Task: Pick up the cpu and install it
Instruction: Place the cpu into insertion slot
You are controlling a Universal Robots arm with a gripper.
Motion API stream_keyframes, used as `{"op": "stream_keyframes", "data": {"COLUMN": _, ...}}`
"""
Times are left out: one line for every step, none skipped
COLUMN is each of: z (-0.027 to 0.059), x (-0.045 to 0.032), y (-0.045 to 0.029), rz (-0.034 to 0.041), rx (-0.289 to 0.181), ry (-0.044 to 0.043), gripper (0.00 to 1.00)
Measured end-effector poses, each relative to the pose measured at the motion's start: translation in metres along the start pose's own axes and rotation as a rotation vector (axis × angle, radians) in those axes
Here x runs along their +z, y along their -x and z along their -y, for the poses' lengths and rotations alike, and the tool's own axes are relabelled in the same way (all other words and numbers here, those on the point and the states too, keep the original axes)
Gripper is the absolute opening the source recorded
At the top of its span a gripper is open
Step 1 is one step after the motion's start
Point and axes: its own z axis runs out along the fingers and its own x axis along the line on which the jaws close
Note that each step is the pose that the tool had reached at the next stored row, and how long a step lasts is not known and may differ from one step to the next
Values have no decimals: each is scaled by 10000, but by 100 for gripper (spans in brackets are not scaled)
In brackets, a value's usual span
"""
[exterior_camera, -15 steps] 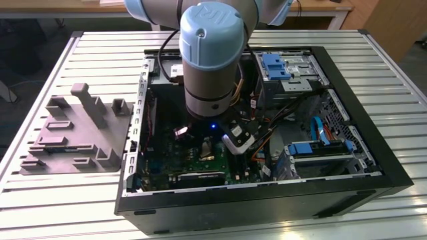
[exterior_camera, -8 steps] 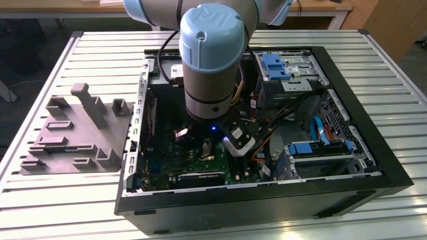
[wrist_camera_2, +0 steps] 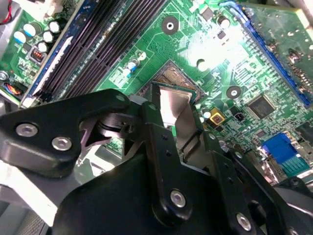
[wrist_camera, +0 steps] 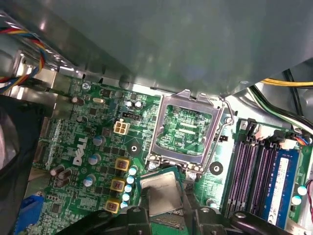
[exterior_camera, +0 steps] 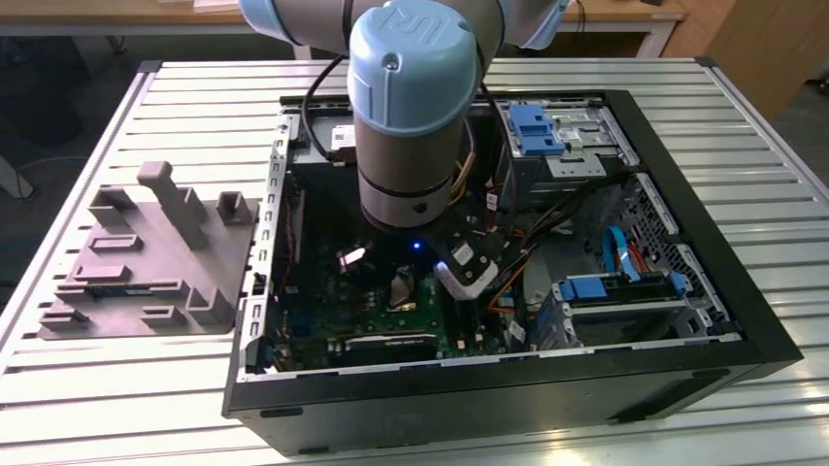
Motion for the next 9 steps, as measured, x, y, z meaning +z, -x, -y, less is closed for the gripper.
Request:
{"op": "stream_keyframes", "data": {"z": 0, "x": 0, "y": 0, "rz": -4, "rx": -71, "ry": 0, "gripper": 40}}
{"op": "stream_keyframes", "data": {"z": 1, "x": -1, "y": 0, "rz": -12, "rx": -189, "ry": -1, "gripper": 40}}
{"op": "stream_keyframes", "data": {"z": 1, "x": -1, "y": 0, "rz": -23, "rx": -349, "ry": -3, "gripper": 40}}
{"op": "stream_keyframes", "data": {"z": 1, "x": -2, "y": -1, "rz": -35, "rx": -528, "ry": -5, "gripper": 40}}
{"op": "stream_keyframes", "data": {"z": 1, "x": -2, "y": -1, "rz": -46, "rx": -708, "ry": -6, "gripper": 40}}
{"op": "stream_keyframes", "data": {"z": 1, "x": -2, "y": -1, "rz": -57, "rx": -875, "ry": -7, "gripper": 40}}
{"op": "stream_keyframes", "data": {"z": 0, "x": -2, "y": -1, "rz": -65, "rx": -1017, "ry": -7, "gripper": 40}}
{"op": "stream_keyframes", "data": {"z": 1, "x": -3, "y": -2, "rz": -74, "rx": -1151, "ry": -9, "gripper": 41}}
{"op": "stream_keyframes", "data": {"z": 1, "x": -3, "y": -3, "rz": -80, "rx": -1246, "ry": -9, "gripper": 41}}
